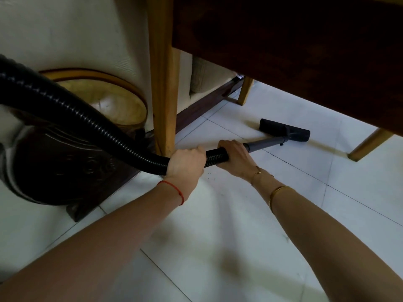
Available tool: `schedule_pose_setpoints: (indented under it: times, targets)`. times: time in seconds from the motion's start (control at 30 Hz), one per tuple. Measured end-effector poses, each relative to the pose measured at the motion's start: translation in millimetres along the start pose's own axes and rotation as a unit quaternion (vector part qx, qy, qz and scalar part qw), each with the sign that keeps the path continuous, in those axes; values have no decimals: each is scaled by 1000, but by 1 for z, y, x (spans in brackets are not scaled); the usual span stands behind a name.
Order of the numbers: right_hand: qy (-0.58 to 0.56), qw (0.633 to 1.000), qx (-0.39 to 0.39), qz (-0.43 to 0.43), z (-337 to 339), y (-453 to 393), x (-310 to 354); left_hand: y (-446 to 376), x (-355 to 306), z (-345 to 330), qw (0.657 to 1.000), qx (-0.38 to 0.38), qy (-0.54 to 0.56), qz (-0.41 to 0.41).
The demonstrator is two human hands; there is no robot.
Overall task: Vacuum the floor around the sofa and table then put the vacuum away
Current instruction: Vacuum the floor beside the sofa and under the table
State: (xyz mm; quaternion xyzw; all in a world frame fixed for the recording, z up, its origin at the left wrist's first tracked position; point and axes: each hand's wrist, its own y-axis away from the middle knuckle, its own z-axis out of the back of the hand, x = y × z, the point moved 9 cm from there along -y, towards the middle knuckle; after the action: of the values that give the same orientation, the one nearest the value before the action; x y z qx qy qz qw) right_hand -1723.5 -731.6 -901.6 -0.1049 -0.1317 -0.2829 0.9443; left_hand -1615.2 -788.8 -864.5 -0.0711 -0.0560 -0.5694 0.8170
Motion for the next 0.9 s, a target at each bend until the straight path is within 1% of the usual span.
schedule_pose_setpoints:
  times: [0.2, 0.33, 0.5, 0.63, 0.77, 0.9]
  targets:
    - [-49, 999, -18, 9, 2, 9, 25, 18, 15, 11, 1000, -15, -16, -6]
    - [-73, 995, -50, 34, 6, 18, 57, 45, 34, 25, 999, -24, -23, -14]
    - [-82, 989, -92, 83, 10, 30, 115, 85, 69, 43, 998, -37, -51, -23]
    - [-84, 984, -98, 124, 7, 34, 163, 112, 101, 53, 998, -22, -57, -20]
    - [-63, 975, -110, 181, 9, 43, 220, 136, 126, 59, 997, -31, -72, -20]
    - [-45, 973, -129, 187, 14, 48, 250, 151, 144, 68, 994, -60, -86, -32]
